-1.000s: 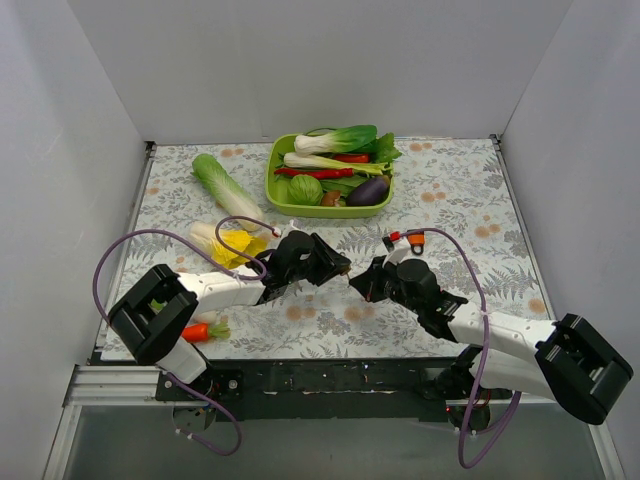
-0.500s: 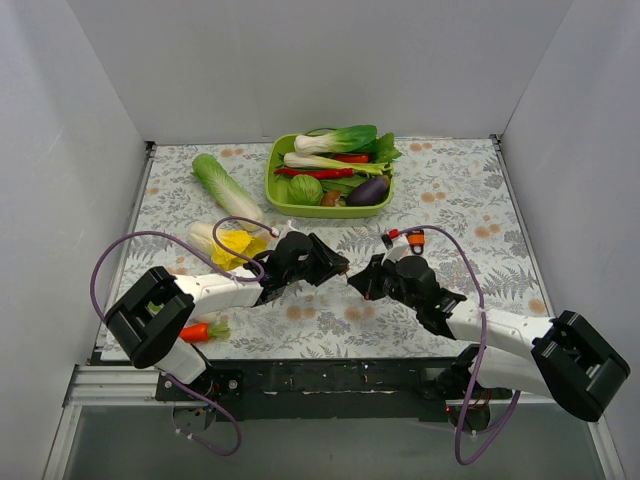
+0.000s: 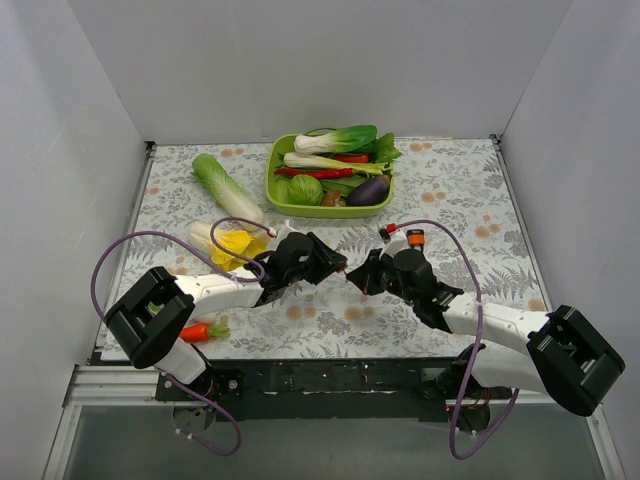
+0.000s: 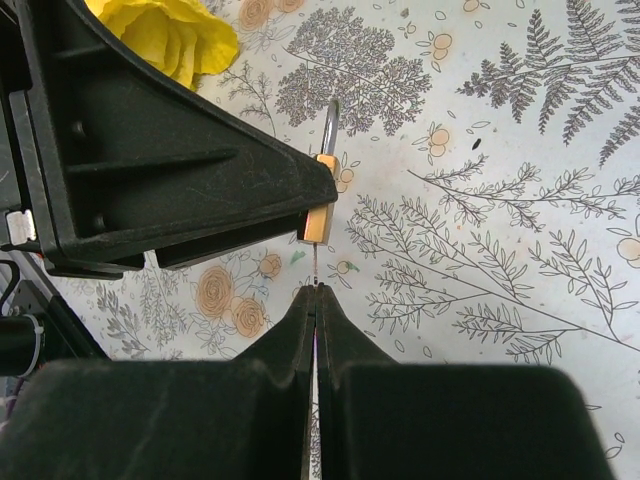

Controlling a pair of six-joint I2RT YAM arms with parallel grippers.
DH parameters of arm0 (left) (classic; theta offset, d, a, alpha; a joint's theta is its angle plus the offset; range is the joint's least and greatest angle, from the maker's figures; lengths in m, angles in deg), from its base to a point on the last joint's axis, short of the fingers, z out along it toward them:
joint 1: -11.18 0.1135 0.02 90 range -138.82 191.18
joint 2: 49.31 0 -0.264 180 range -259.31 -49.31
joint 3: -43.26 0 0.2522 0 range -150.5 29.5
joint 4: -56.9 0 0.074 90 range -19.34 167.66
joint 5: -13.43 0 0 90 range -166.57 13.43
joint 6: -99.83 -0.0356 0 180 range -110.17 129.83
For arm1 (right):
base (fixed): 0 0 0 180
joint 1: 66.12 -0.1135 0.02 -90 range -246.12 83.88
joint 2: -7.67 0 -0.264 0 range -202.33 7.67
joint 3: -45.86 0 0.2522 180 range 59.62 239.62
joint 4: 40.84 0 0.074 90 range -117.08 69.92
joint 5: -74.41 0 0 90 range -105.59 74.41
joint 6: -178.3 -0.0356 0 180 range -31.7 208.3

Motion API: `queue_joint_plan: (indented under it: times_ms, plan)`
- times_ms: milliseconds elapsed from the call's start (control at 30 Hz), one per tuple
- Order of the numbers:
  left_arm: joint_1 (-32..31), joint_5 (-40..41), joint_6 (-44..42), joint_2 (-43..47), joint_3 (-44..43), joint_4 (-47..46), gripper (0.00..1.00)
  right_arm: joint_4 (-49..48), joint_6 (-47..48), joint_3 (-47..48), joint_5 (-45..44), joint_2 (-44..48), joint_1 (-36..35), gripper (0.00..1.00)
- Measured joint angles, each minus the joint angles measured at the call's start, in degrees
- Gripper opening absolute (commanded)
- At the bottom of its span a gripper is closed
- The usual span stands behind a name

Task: Unlock with the key

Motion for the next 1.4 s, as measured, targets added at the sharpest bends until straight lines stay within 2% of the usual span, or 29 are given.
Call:
queue_joint_plan:
  times_ms: [833, 1233, 1400]
  plan:
    - [-2.27, 6.03, 0.00, 0.00, -0.35, 1.33, 0.00, -1.40, -0.81, 0.74, 0.79, -2.67, 0.81, 0.01]
    - [-3.26, 6.95, 0.02, -0.02, -1.29, 1.33, 0.00, -4.17, 0.33, 0.68, -1.16, -2.84, 0.87, 0.01]
    - [-3.28, 6.88, 0.00, -0.04, -1.49, 1.29, 0.00, -8.87, 0.74, -1.66, -1.38, -2.84, 1.03, 0.01]
